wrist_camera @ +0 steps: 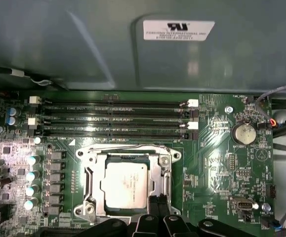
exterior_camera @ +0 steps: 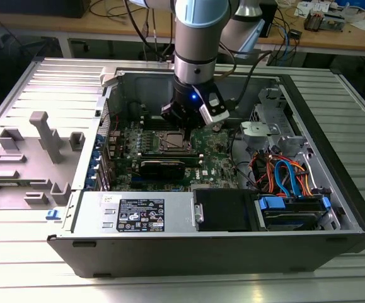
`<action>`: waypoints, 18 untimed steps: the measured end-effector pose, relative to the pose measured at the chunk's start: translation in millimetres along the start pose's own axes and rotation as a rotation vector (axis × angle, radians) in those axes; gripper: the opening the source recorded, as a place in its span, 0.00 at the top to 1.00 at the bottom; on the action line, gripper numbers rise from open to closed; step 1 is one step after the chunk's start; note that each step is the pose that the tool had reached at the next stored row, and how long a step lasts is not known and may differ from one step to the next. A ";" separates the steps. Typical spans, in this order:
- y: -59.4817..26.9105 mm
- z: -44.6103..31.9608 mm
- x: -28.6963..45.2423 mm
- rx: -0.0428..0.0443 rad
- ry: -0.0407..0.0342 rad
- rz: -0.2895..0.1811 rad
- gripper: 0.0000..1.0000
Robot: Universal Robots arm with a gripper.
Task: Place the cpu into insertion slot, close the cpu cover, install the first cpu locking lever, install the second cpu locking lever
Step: 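Install the second cpu locking lever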
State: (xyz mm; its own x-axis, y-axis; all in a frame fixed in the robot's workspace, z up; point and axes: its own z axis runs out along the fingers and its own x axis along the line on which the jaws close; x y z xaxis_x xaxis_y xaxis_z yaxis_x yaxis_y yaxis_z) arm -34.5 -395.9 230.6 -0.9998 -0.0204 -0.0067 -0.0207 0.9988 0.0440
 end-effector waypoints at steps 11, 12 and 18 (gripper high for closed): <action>-17.7 -1.4 0.4 -0.0011 0.0058 0.000 0.89; -17.8 -1.4 0.4 -0.0010 0.0059 0.000 0.89; -17.8 -1.4 0.4 -0.0011 0.0065 0.000 0.89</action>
State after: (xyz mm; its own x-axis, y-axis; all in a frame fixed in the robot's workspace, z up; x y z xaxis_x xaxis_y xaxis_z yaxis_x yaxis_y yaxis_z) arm -34.5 -413.7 231.2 -0.9998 -0.0203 -0.0002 -0.0203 0.9988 0.0451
